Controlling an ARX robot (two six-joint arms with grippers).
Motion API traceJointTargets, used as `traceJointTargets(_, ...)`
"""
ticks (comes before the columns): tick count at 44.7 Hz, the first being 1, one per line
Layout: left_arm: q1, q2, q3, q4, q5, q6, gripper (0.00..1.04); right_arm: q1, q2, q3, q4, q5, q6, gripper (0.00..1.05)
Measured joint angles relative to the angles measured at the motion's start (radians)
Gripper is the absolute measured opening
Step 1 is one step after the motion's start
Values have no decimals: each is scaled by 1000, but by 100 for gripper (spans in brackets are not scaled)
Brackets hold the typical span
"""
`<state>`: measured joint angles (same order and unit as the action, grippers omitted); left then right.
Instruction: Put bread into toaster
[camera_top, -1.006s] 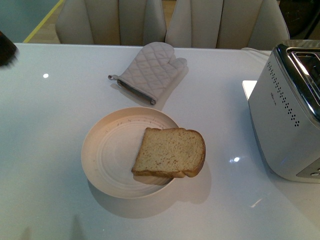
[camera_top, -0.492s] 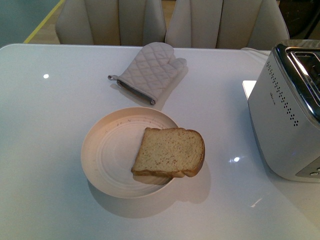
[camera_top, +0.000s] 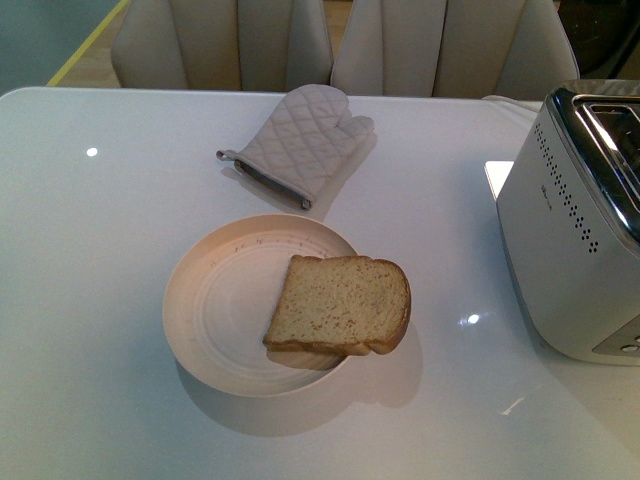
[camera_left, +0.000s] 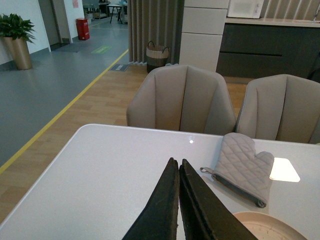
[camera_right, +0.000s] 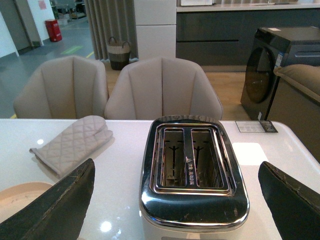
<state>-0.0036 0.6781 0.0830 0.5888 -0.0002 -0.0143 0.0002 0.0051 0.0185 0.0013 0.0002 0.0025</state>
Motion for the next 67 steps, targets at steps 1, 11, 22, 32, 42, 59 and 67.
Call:
traceJointTargets(1, 0, -16, -6, -10, 0, 0, 3, 0, 0, 0, 0, 0, 0, 96)
traceJointTargets(11, 0, -134, -63, -58, 0, 3, 3, 0, 0, 0, 0, 0, 0, 96)
traceJointTargets(22, 0, -281, -71, -193, 0, 3, 3, 0, 0, 0, 0, 0, 0, 96)
traceJointTargets(32, 0, -386, -71, -296, 0, 3, 3, 0, 0, 0, 0, 0, 0, 96)
traceJointTargets(42, 0, -462, -71, -372, 0, 3, 3, 0, 0, 0, 0, 0, 0, 96)
traceJointTargets(59, 0, -669, -71, -586, 0, 3, 3, 0, 0, 0, 0, 0, 0, 96)
traceJointTargets(67, 0, -672, -71, -587, 0, 3, 11, 0, 0, 0, 0, 0, 0, 96)
